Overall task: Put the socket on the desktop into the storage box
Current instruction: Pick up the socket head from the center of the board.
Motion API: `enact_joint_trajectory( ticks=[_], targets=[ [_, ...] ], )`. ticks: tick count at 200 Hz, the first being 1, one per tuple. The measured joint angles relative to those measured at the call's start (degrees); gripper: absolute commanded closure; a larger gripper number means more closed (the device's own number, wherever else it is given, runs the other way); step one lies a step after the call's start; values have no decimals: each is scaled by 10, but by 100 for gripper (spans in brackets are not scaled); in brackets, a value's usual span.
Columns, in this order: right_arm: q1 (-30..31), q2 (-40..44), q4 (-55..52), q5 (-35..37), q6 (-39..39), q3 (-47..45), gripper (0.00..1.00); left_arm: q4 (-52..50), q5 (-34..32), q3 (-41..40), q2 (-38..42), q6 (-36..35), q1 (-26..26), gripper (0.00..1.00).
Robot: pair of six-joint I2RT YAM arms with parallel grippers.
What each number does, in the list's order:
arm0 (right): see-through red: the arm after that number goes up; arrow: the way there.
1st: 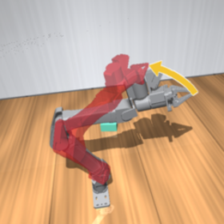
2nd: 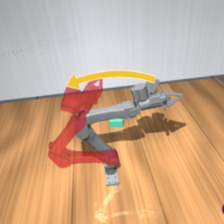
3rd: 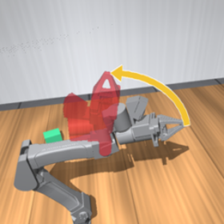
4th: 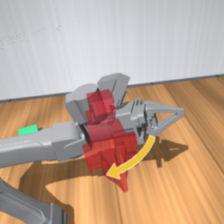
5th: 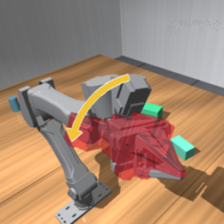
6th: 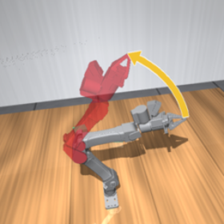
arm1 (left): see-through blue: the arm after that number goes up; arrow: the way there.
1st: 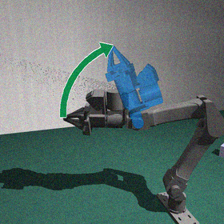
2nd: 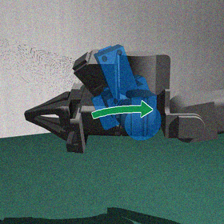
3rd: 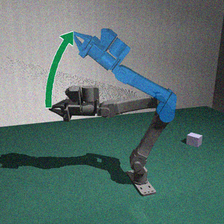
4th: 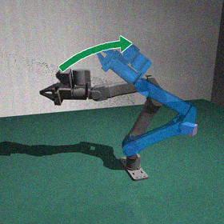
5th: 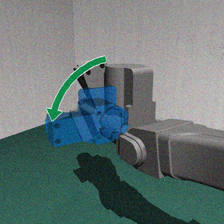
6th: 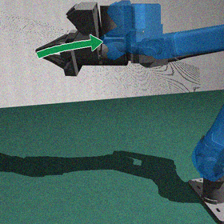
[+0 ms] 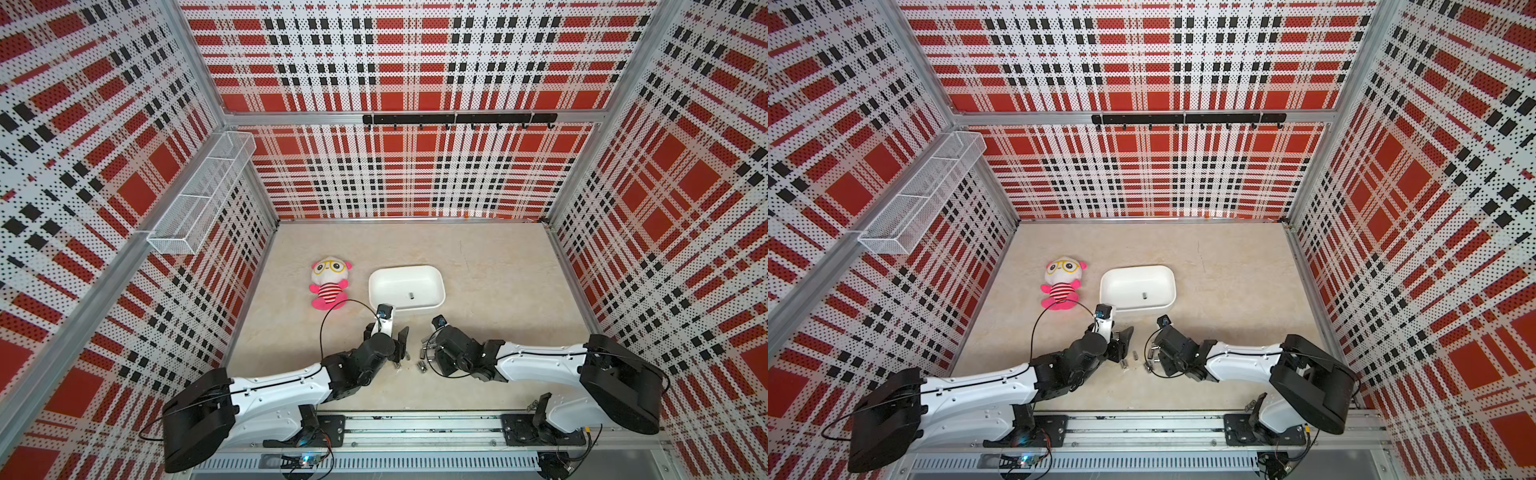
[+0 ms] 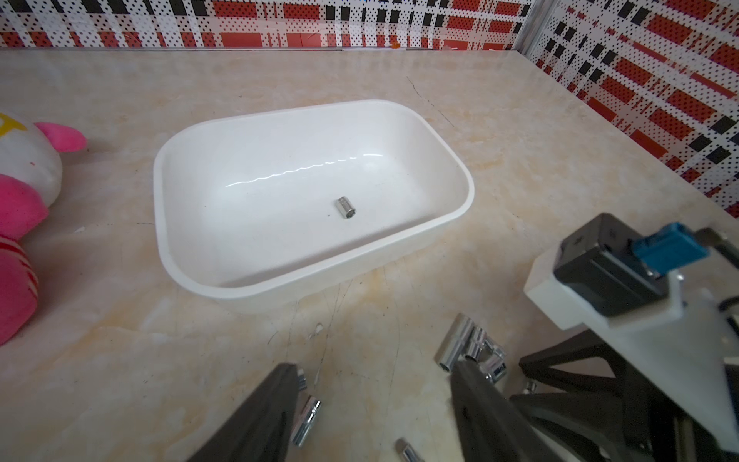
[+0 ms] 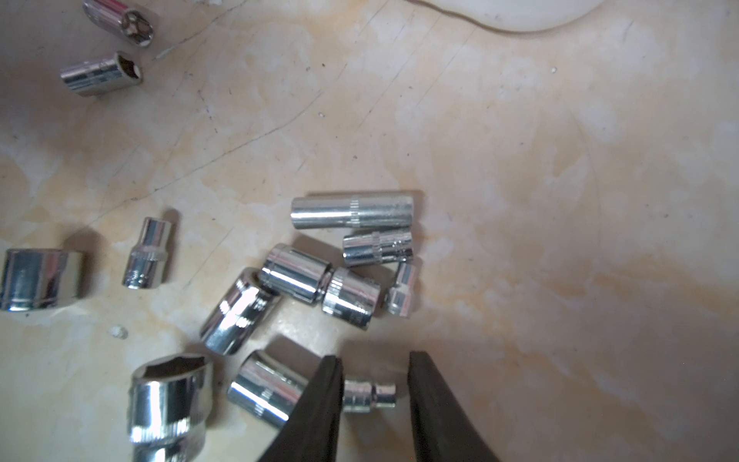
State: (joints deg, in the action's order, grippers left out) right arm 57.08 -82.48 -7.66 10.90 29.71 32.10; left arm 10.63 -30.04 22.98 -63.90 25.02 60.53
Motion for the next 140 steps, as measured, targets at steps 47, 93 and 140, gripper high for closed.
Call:
enact_joint_trajectory(
  ticks=[47, 93, 140],
  targets=[
    [0, 1, -1, -1, 4, 0, 71, 0, -4, 0, 0, 0, 0, 33],
    [2, 3, -3, 1, 10, 0, 64, 0, -5, 0, 0, 0, 0, 33],
    [11, 9, -19, 14, 30, -1, 64, 0, -9, 0, 0, 0, 0, 33]
  ],
)
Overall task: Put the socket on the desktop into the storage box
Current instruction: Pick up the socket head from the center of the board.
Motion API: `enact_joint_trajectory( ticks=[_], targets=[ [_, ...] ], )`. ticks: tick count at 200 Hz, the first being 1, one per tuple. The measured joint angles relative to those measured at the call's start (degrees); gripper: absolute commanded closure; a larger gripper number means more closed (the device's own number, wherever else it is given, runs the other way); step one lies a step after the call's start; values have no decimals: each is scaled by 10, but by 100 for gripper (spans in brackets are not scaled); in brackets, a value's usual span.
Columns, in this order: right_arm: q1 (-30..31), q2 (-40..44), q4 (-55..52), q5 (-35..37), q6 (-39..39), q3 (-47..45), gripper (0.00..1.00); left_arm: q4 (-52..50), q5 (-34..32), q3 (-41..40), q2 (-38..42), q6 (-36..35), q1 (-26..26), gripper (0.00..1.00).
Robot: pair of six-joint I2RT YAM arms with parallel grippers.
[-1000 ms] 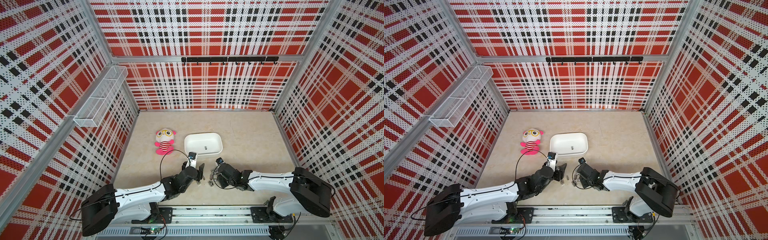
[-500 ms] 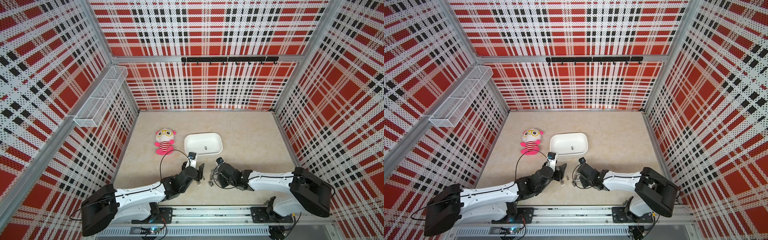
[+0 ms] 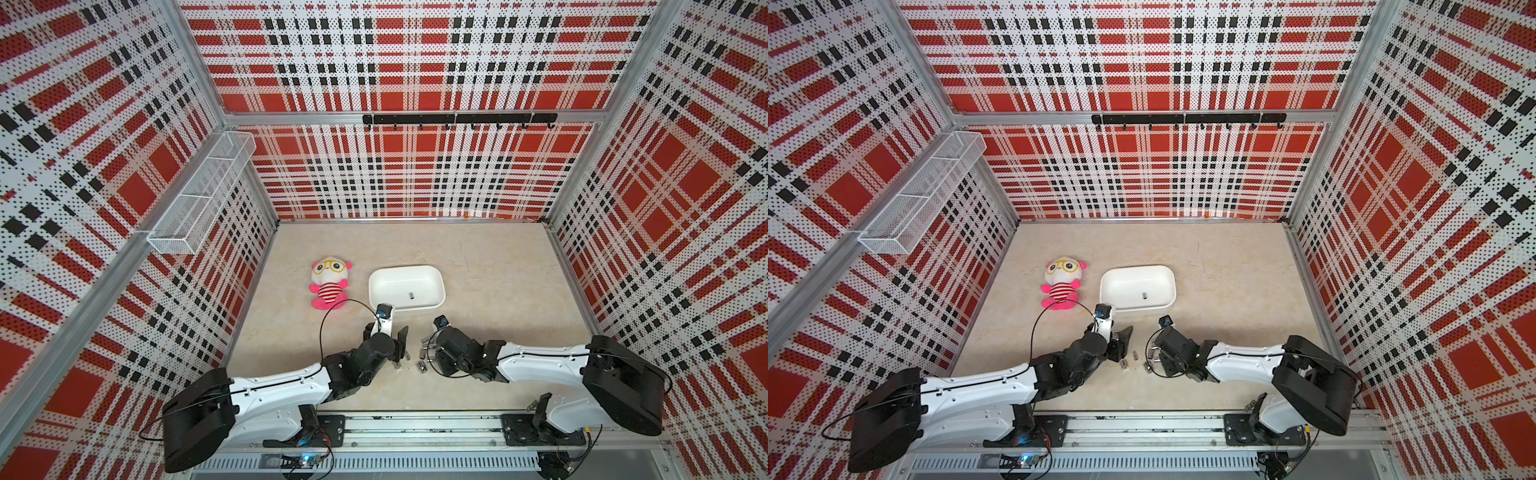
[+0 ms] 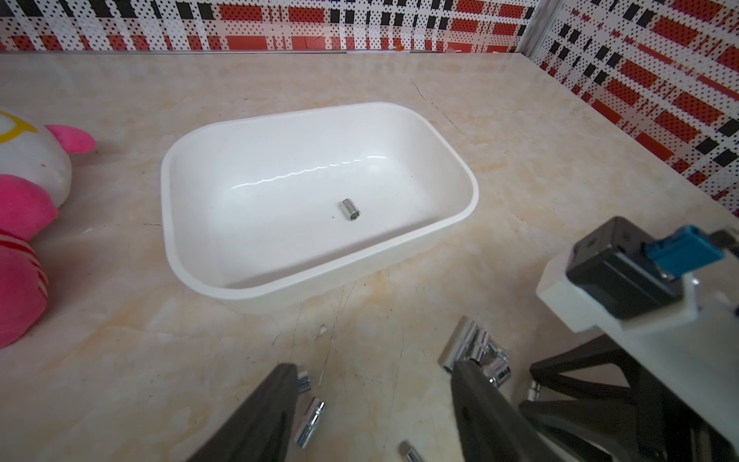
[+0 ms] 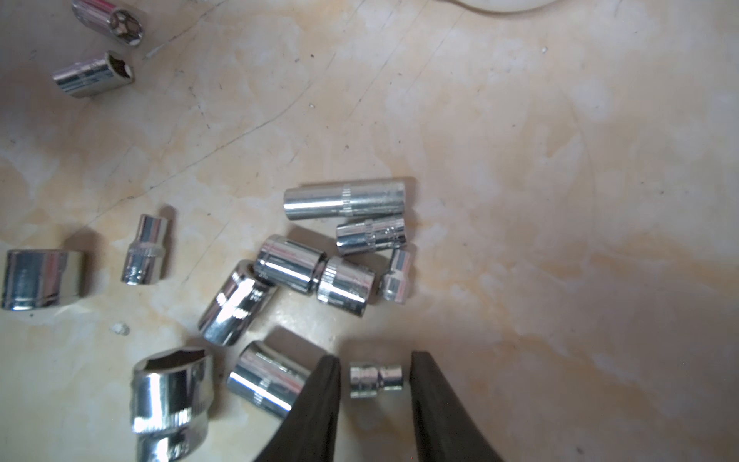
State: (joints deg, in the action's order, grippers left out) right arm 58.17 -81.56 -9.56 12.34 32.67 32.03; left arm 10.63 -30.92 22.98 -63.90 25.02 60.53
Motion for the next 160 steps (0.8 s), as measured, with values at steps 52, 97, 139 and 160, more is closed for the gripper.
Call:
enact_joint_trajectory(
  ticks=[52, 97, 139, 160],
  targets=[
    [10, -1, -7, 16, 9, 0, 66, 0, -6, 0, 2, 0, 0, 33],
    [11, -3, -7, 19, 10, 1, 69, 0, -9, 0, 7, 0, 0, 34],
    [12, -7, -7, 19, 11, 3, 70, 0, -9, 0, 7, 0, 0, 33],
    [12, -10, -7, 20, 10, 5, 73, 0, -9, 0, 7, 0, 0, 33]
  ],
)
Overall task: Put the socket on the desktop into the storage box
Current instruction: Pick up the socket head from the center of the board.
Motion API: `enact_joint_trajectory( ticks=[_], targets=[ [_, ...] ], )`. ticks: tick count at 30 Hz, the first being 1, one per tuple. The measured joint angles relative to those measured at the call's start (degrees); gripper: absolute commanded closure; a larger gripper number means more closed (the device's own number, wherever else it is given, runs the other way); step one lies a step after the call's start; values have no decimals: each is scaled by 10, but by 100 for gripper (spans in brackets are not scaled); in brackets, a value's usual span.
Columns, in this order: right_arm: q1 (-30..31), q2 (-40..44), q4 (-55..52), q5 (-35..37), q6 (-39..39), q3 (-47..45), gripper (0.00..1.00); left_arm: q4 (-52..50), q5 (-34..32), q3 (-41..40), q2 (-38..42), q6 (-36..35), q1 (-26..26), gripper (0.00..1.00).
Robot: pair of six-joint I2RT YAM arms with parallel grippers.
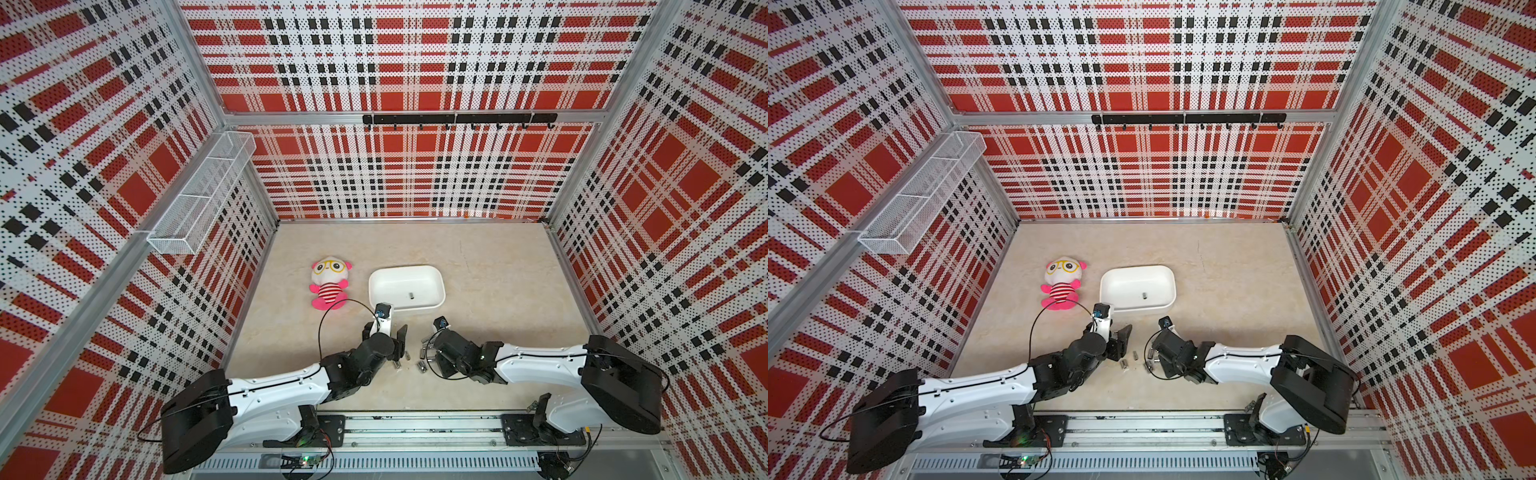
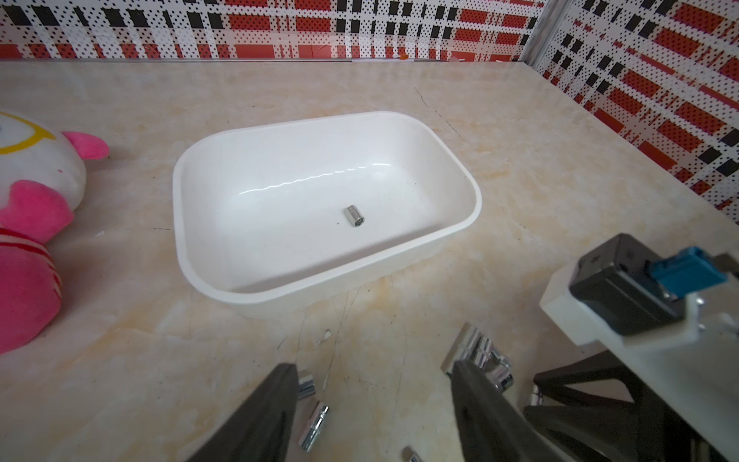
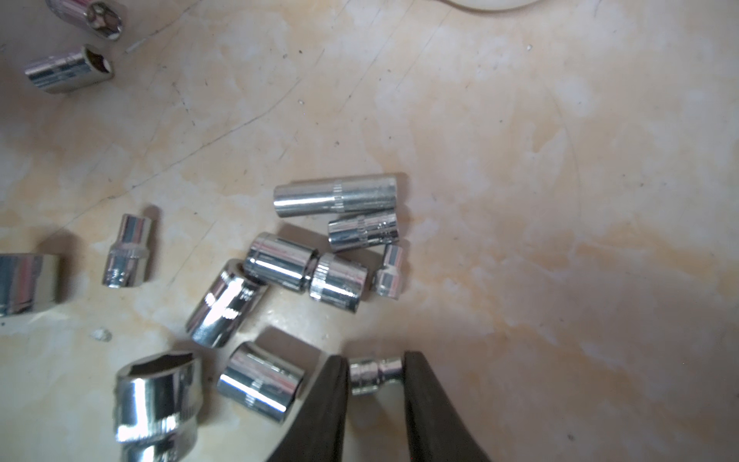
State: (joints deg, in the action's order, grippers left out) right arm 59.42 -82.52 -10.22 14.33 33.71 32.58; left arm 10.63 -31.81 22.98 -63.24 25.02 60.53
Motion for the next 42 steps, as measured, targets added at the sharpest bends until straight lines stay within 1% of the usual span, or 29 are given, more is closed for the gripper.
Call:
enact_joint_trajectory(
  ticks=[18, 31, 42],
  targets=[
    [0, 0, 0, 2, 0, 1, 82, 0, -2, 0, 0, 0, 0, 33],
    [0, 10, -13, 4, 0, -1, 83, 0, -9, 0, 12, 0, 0, 33],
    [0, 40, -41, 3, 0, 0, 84, -2, -32, 0, 17, 1, 0, 33]
  ],
)
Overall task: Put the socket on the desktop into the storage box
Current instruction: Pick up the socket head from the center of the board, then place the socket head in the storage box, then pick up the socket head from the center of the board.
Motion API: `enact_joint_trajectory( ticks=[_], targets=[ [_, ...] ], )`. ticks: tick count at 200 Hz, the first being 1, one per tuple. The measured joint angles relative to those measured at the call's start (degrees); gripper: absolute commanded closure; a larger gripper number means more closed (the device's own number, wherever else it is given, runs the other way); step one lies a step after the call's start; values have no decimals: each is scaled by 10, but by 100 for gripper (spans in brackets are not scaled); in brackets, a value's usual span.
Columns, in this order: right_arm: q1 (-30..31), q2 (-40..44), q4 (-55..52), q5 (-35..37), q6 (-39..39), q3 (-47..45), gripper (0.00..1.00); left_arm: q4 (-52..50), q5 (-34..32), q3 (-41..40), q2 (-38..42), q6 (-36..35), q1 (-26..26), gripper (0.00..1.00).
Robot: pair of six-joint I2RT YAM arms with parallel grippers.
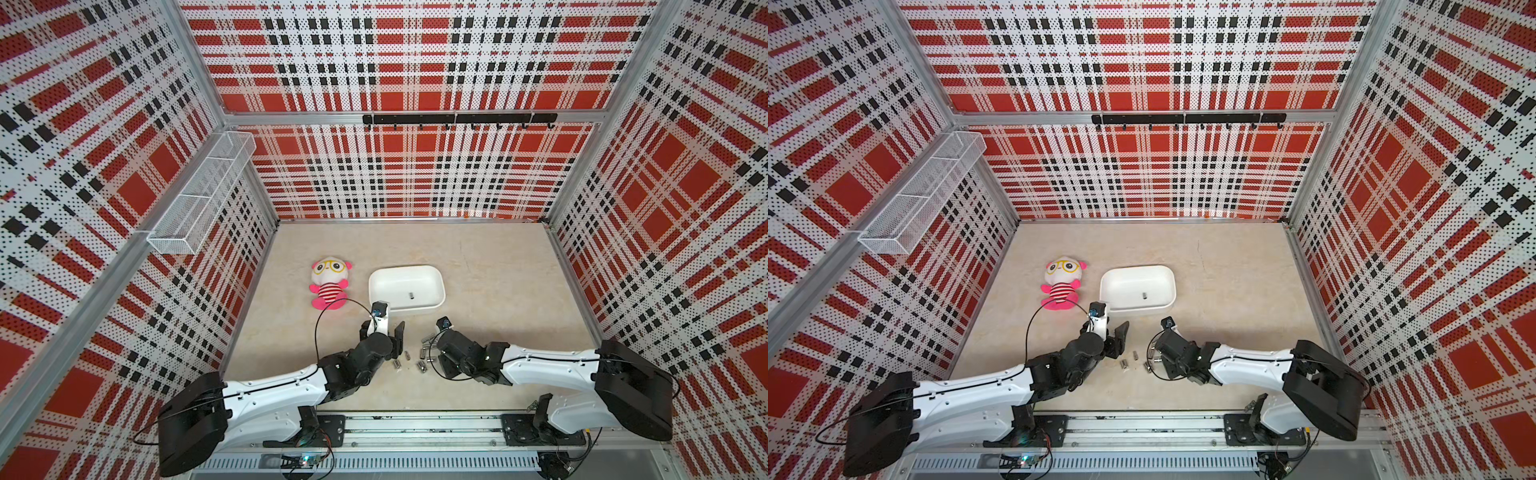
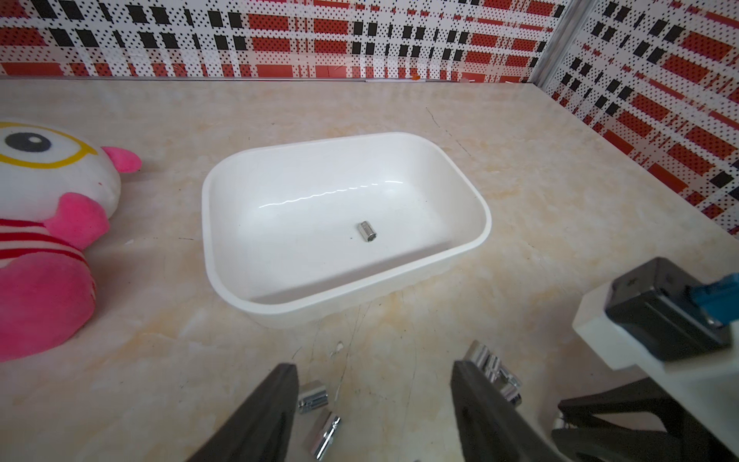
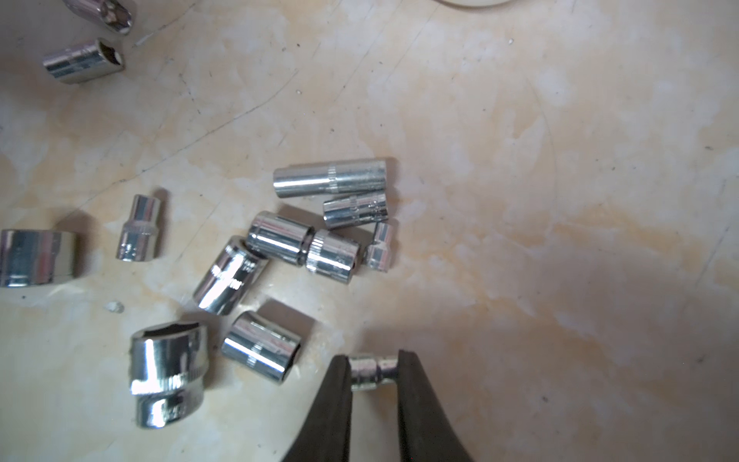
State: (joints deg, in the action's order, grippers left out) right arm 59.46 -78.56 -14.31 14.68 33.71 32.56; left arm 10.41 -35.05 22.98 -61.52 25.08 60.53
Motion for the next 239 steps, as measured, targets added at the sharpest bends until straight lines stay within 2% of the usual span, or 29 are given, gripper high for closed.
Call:
enact_joint_trajectory(
  ticks=[62, 106, 165, 205, 239],
  targets=[
    [-5, 26, -70, 7, -20, 103, 83, -6, -10, 0, 11, 2, 0, 33],
    [-57, 6, -100, -3, -57, 221, 82, -7, -10, 0, 11, 2, 0, 33],
    [-149, -175, -108, -42, -93, 381, 78, -7, -10, 0, 10, 2, 0, 33],
    [-174, -299, -120, -61, -103, 482, 76, -7, -9, 0, 9, 2, 0, 33],
    [-184, -359, -125, -77, -105, 527, 72, -7, -9, 0, 7, 2, 0, 33]
  ],
)
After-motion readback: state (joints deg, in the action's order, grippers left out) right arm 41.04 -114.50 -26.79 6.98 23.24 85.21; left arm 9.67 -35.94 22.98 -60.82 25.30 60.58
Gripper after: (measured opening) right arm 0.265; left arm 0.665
